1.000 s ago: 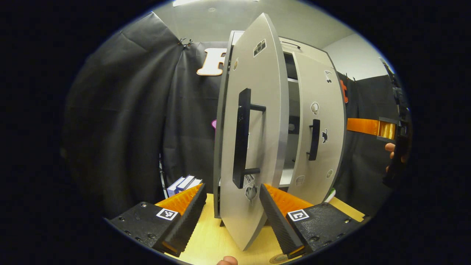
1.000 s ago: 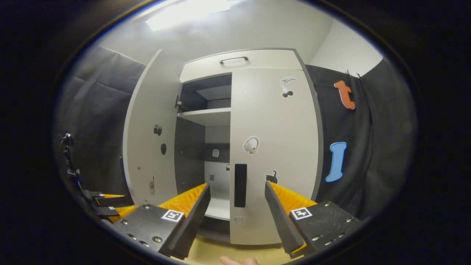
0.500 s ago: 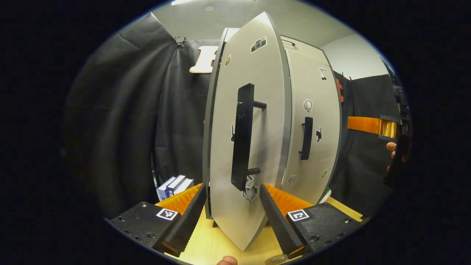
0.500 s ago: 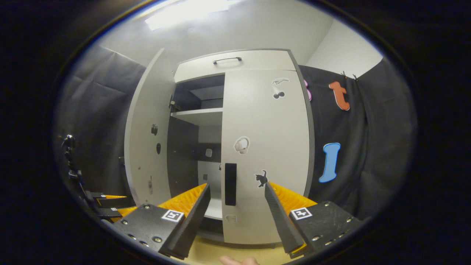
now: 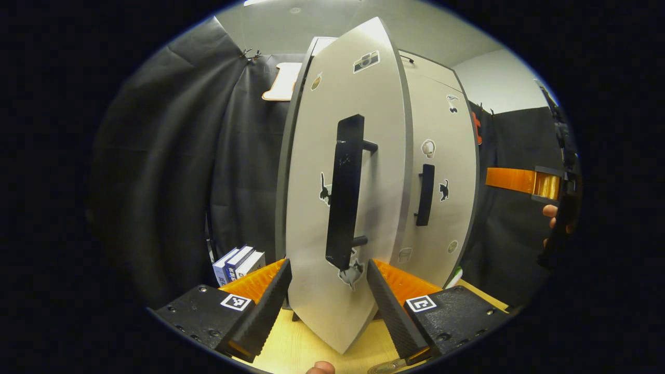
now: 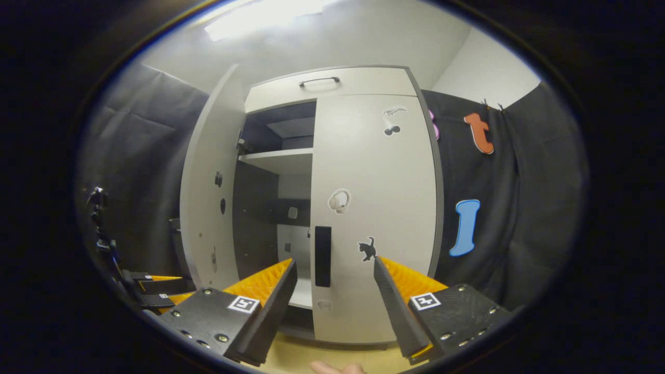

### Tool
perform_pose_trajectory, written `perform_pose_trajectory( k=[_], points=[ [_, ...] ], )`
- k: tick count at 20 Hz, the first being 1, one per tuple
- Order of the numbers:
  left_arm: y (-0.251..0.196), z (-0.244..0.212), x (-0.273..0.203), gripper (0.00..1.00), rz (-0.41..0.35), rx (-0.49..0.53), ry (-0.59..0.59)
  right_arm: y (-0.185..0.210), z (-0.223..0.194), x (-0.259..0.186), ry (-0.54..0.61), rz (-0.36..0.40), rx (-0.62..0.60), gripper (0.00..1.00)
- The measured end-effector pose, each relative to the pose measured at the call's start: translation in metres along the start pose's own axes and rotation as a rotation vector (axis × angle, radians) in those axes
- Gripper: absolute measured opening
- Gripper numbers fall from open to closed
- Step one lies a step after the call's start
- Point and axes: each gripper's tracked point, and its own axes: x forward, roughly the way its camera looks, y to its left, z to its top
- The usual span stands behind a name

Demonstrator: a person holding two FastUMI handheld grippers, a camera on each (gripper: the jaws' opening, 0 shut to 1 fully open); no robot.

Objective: Grasp the bottle in the cabinet with the left hand and place it on the coaster, then close the right door with the right hand and the left door with the left hand.

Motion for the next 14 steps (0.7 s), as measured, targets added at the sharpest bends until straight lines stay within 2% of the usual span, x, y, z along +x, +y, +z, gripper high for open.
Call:
perform_pose_trajectory(
  k=[3,6,14],
  points=[
    [-0.003,0.000,0.003,0.93,-0.006,0.002,0.001,-0.005,0.000,0.004,0.003,-0.008,-0.002,0.90],
    [-0.008,-0.001,0.007,0.93,-0.014,0.001,0.004,-0.008,-0.002,0.004,0.006,-0.013,0.000,0.87],
    [-0.035,-0.003,0.016,0.93,-0.069,0.012,0.008,-0.015,-0.002,0.005,0.007,-0.027,-0.007,0.90]
  ],
)
